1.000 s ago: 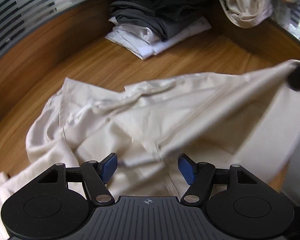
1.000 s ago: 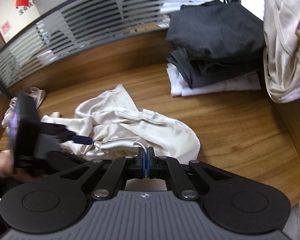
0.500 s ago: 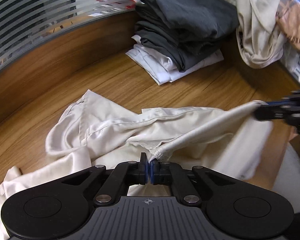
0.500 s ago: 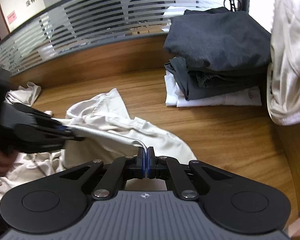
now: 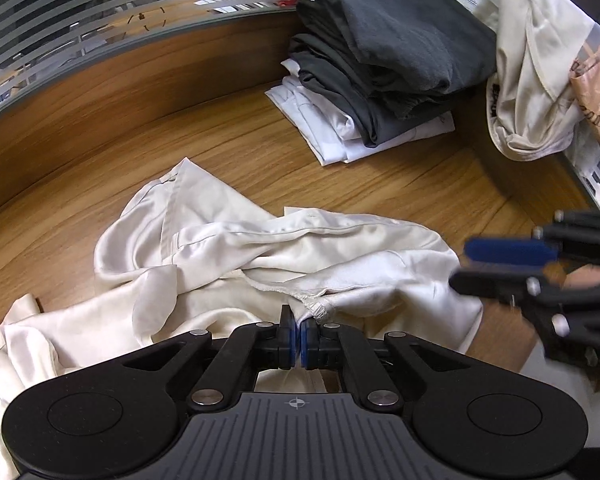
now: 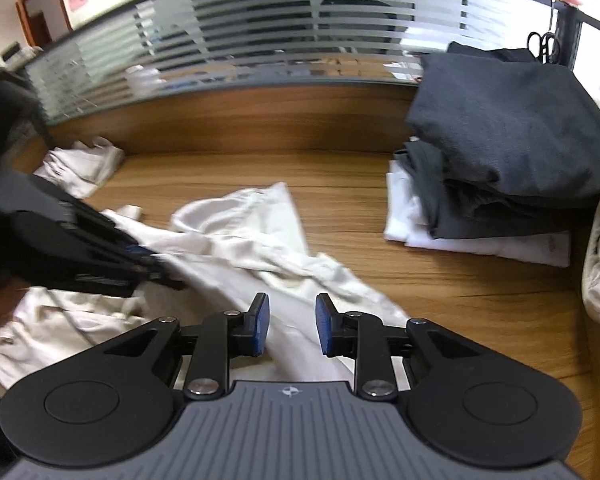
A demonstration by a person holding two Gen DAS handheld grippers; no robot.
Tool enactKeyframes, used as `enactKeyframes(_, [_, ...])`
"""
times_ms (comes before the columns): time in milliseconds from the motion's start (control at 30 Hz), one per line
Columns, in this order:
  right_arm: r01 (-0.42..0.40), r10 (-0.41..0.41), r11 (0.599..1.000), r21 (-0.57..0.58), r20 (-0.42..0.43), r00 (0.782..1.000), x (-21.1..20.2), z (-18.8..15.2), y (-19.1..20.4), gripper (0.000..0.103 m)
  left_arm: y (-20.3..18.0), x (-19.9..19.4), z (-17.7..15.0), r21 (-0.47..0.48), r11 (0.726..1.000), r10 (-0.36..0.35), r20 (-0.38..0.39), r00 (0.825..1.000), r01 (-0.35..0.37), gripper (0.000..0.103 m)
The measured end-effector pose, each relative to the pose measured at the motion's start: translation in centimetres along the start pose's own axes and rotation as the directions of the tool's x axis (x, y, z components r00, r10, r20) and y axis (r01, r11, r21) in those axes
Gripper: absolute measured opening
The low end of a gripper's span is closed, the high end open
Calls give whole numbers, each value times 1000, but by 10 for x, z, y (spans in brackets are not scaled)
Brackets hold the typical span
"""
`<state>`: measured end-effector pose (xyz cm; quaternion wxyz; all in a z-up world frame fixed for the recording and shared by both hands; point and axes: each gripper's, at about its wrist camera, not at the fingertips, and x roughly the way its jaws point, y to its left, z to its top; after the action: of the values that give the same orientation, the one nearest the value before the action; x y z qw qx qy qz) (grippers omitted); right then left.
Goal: Fold clothes
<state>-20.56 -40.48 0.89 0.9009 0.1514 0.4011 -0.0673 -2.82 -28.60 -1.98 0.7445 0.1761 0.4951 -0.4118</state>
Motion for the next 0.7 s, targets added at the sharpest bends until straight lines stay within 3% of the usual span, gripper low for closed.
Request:
enactKeyframes(67, [-74, 75, 995, 71, -10, 997, 3, -8, 3, 30, 1, -1, 0, 6, 1000, -8, -7, 1000, 8, 5])
enactKeyframes(200, [-140, 151, 974, 180, -53, 987, 25, -25, 12, 21, -1, -3, 0, 31, 999, -20, -17, 1000, 20, 5])
enactKeyframes(300, [-100, 117, 971, 219, -65, 991, 48, -35, 19, 20, -2, -4, -2, 55, 998, -27, -24, 999, 28, 5])
enactKeyframes(400, [-8, 28, 970, 244, -79, 996, 66, -39, 18, 20, 0, -5, -5, 73, 997, -27, -29, 999, 29, 5])
enactKeyframes(600, [102, -97, 945, 309, -31, 995, 74, -28, 3, 20, 6, -5, -5, 68, 997, -36, -47, 998, 39, 5])
enactKeyframes(700, [128, -107, 941, 315, -83, 991, 91, -18, -11, 20, 6, -3, -4, 72, 997, -36, -62, 997, 41, 5])
